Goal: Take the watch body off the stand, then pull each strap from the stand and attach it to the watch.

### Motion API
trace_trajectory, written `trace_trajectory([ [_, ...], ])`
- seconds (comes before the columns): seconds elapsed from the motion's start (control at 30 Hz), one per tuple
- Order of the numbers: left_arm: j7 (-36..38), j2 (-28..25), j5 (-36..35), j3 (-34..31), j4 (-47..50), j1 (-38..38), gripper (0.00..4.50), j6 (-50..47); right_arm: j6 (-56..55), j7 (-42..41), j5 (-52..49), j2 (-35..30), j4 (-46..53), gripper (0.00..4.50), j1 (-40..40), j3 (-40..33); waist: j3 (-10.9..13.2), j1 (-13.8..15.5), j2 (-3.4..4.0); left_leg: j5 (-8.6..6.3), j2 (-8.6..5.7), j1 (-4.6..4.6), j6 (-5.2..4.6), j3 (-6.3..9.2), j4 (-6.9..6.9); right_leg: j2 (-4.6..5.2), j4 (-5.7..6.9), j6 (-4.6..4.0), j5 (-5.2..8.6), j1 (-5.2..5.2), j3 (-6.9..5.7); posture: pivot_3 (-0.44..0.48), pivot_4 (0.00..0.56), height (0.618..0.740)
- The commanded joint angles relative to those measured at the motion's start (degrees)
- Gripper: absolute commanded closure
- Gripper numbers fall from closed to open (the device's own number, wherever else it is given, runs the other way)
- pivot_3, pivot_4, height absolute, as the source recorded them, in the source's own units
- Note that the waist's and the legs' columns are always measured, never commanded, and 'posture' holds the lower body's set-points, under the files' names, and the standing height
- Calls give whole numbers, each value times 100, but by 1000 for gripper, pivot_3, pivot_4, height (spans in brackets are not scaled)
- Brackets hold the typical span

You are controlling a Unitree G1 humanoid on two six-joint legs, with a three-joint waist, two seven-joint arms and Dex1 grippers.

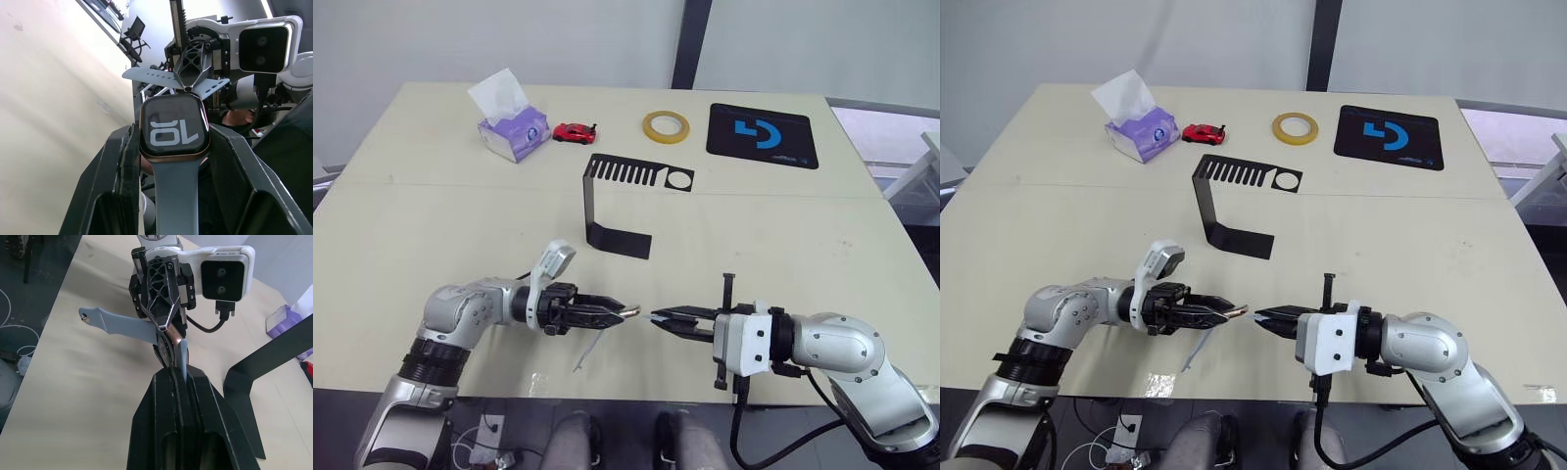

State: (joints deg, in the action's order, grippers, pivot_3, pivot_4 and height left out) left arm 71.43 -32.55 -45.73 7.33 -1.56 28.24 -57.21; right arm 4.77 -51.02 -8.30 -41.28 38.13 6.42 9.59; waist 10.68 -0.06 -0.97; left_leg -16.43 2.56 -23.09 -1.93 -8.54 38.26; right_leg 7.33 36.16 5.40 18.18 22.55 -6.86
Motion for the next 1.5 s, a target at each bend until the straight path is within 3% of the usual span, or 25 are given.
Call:
trace_trajectory([
  [0.03,-126,58,-64,-106,332,62,2870,6,-55,50,50,35,74,4500,48,27,0,-1,0,0,0,0,0,0,0,0,0,0,0,0,0,0,150,740],
  [1.5,-332,116,1,-93,365,-202,2870,156,-333,41,24,21,-150,4500,-170,-128,0,1,0,1,-1,0,-1,0,0,2,1,0,0,0,0,0,150,740],
])
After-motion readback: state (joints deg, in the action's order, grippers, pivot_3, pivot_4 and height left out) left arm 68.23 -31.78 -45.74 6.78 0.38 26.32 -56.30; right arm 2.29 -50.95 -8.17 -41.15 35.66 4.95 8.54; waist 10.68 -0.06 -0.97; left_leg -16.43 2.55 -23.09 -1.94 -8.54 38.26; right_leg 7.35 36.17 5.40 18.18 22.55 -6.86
